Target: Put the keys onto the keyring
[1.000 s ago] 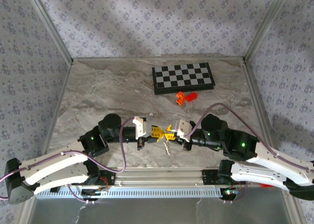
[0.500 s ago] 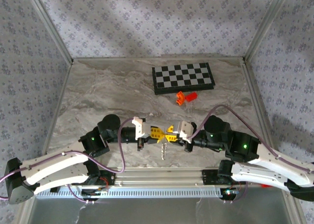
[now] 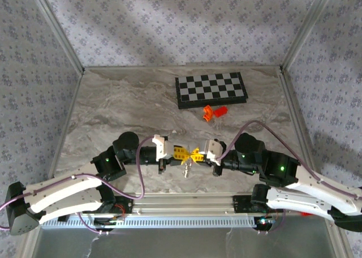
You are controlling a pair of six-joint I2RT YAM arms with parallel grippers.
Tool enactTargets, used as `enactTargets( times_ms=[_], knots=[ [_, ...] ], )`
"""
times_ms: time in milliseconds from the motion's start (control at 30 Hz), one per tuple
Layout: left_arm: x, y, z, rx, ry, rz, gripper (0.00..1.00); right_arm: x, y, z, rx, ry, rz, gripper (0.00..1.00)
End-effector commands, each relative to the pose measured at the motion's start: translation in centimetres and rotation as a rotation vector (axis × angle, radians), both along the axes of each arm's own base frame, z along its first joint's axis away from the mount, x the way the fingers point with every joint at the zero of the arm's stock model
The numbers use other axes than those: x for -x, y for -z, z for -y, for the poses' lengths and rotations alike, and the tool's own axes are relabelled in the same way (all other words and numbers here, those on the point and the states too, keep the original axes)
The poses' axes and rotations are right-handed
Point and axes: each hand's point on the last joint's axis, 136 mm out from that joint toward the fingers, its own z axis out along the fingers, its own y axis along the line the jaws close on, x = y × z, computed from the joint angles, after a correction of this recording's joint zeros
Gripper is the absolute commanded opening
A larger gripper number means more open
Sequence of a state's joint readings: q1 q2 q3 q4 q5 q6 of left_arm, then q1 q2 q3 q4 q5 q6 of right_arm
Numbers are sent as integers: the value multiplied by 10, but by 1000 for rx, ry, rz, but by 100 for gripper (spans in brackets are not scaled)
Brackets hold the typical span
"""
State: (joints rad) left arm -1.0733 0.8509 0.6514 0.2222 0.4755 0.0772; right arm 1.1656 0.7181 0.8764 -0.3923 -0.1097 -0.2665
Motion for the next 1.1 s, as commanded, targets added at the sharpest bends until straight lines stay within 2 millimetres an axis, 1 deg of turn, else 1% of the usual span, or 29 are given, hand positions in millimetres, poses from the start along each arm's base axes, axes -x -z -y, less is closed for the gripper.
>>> enactTargets(
  times_ms=[0, 133, 167, 267, 367, 433, 500, 567, 733, 900, 1067],
  knots=[
    [8, -25, -2, 71, 33, 34, 0, 0, 5, -1, 8, -2, -8, 0],
    [-4, -12, -5, -8, -37, 49, 0, -3, 4, 2, 20, 19, -6, 0],
    [-8, -7, -6, -37, -62, 54, 2, -4, 5, 3, 28, 26, -7, 0],
    [-16, 6, -10, -116, -112, 70, 12, -6, 9, 4, 67, 36, -10, 0],
    [-21, 15, -12, -175, -137, 76, 13, -7, 14, 3, 102, 38, -14, 0],
    [-22, 16, -12, -188, -142, 79, 12, -8, 16, 2, 118, 35, -16, 0],
    [-23, 18, -12, -195, -143, 79, 9, -7, 18, 0, 131, 28, -18, 0],
    [-23, 20, -12, -199, -142, 78, 9, -6, 18, -3, 134, 20, -21, 0],
    [-20, 19, -9, -192, -120, 77, 14, -5, 20, -6, 140, 12, -29, 0],
    [-17, 18, -4, -188, -89, 66, 14, -5, 21, -8, 139, 6, -34, 0],
    [-16, 17, -1, -185, -83, 67, 5, -3, 22, -10, 141, -1, -37, 0]
  ],
)
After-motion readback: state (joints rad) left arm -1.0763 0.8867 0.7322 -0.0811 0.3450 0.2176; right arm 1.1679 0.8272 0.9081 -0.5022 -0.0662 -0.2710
